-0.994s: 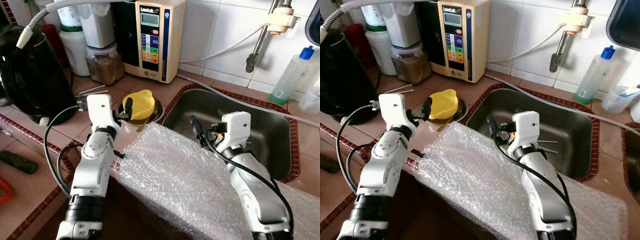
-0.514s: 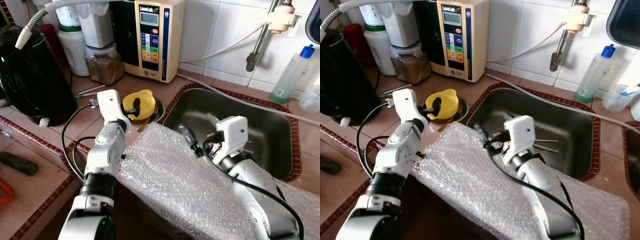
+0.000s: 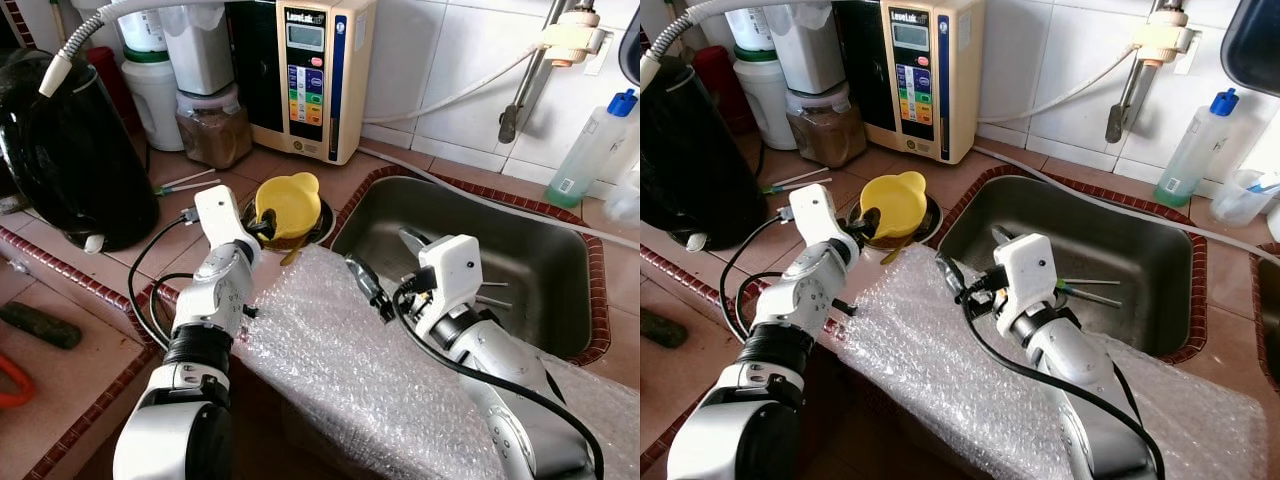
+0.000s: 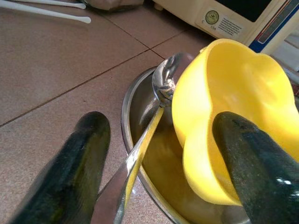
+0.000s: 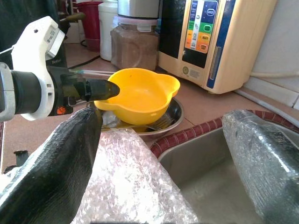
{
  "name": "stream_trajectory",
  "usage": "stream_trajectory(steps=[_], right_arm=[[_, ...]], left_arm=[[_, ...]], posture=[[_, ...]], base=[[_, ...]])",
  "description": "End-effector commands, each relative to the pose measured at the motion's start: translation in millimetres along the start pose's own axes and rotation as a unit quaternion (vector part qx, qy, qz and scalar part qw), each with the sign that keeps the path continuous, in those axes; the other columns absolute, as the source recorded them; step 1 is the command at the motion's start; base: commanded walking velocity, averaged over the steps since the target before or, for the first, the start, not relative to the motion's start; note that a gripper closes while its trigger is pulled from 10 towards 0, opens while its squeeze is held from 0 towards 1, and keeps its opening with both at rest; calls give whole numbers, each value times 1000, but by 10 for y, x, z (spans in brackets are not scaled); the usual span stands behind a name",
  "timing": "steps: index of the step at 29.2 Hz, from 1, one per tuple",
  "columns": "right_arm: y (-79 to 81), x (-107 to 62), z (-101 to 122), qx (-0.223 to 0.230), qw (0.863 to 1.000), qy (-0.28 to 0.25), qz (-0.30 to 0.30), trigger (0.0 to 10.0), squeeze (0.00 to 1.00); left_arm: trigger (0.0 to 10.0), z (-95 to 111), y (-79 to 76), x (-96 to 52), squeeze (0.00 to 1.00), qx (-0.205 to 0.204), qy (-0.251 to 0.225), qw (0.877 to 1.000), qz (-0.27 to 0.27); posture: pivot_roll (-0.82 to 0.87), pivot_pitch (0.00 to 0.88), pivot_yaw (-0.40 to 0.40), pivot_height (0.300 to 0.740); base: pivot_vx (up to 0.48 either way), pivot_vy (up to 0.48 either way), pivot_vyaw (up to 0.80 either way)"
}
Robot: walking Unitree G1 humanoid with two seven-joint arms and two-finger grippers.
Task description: Kitchen organization
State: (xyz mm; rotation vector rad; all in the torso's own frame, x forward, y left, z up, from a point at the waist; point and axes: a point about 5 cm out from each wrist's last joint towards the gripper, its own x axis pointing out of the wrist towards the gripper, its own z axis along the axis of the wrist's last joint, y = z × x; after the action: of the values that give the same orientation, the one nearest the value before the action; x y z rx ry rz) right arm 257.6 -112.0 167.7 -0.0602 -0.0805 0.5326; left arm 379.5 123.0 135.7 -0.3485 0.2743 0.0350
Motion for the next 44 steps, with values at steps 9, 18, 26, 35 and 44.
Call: stream_trajectory(steps=[9, 18, 26, 35, 44], right_arm=[[-12, 25, 21, -8, 1000, -3, 3, 10000, 0], [1, 28, -6, -5, 1000, 1, 3, 10000, 0], [-3, 45, -15, -6, 1000, 2, 4, 10000, 0], [1, 57, -17, -9, 1000, 1, 3, 10000, 0], [7, 78, -9, -15, 1000, 0, 6, 10000, 0]], left_arm=[[10000, 138, -13, 20, 0, 17, -11, 1000, 10], [10000, 229, 6, 6, 0, 57, -23, 998, 13], [4784, 243, -43, 8, 0, 68, -18, 997, -7], [10000, 244, -148, 10, 0, 88, -6, 995, -44], [0, 190, -154, 11, 0, 66, 22, 996, -51]], posture=[[-72, 0, 17, 740], [-63, 0, 10, 740], [-65, 0, 9, 740], [-69, 0, 15, 740], [-70, 0, 15, 740]], base=[[0, 0, 0], [0, 0, 0], [0, 0, 0], [0, 0, 0], [0, 0, 0]])
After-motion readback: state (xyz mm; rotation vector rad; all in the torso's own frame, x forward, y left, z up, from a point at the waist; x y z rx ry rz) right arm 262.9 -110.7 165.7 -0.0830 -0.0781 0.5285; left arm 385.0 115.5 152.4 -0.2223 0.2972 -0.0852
